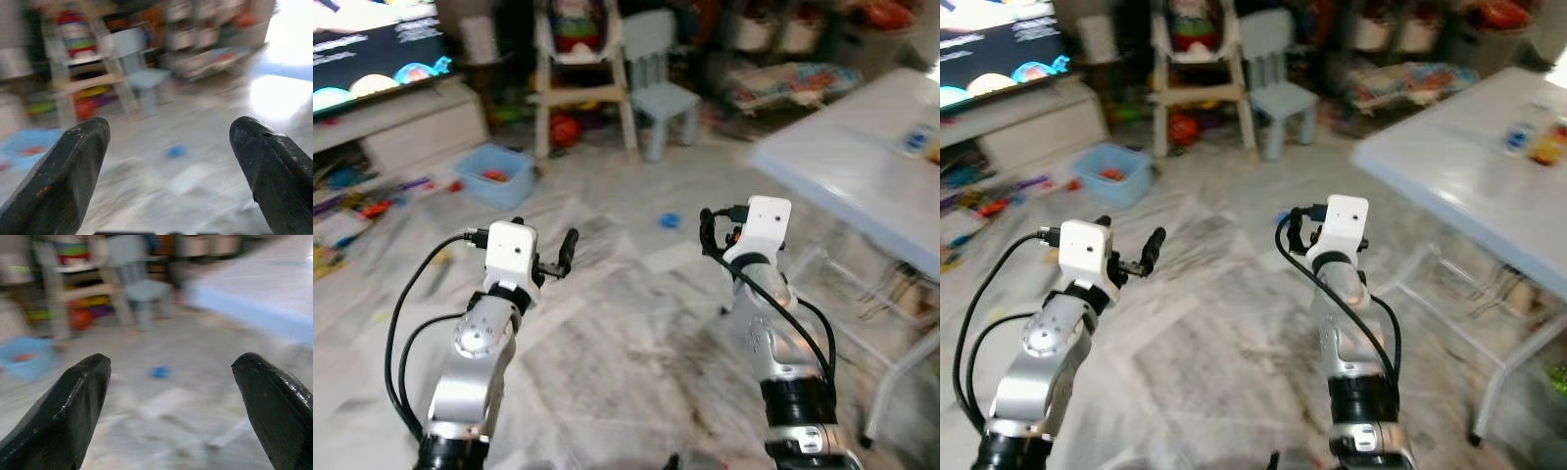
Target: Restocking fridge
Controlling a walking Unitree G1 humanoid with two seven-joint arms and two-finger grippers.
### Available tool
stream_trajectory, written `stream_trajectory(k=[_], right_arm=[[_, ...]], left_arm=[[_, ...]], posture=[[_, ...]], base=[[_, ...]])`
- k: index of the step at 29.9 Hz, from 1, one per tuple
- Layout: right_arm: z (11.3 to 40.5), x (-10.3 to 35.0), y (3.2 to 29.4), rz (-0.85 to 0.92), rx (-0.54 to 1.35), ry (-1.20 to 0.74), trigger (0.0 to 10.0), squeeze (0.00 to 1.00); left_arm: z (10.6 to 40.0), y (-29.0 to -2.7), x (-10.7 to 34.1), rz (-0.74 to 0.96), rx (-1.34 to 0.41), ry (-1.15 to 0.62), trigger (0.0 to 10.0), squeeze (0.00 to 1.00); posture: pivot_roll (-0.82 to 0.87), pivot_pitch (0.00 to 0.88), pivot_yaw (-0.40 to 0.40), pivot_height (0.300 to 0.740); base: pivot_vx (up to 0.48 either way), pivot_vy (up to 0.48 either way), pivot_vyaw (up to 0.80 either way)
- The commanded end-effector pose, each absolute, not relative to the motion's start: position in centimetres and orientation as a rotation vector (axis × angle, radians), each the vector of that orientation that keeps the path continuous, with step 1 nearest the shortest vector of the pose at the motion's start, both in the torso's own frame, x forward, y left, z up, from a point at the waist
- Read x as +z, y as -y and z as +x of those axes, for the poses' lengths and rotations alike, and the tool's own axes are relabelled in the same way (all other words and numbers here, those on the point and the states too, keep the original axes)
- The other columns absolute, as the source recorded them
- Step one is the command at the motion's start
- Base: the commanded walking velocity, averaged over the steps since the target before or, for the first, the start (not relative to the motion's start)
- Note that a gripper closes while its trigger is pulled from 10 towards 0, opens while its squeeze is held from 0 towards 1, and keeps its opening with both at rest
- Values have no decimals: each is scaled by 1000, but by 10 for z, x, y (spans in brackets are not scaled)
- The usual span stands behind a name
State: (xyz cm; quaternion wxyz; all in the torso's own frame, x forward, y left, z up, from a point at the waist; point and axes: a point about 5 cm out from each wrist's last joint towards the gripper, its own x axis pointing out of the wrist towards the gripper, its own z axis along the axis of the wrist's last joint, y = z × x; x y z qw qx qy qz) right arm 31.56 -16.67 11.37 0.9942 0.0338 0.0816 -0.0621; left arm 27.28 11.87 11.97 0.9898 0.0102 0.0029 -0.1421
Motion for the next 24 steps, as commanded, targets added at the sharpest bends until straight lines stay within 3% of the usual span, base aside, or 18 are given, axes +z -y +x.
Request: stream_trajectory(k=[1,15,24], right_arm=[[318,119,159,81,-110,-140,10000,0],[318,120,158,77,-102,-130,10000,0],[318,123,161,86,-138,-108,10000,0]], left_arm=[[272,-126,121,27,-254,-5,10000,0],[273,-132,119,26,-213,-22,10000,0],[272,-127,123,15,-274,-4,10000,0]], posture=[[2,0,-28,740],[0,0,-28,740],[2,0,-21,740]], base=[[0,0,-481],[0,0,-34],[0,0,-121]])
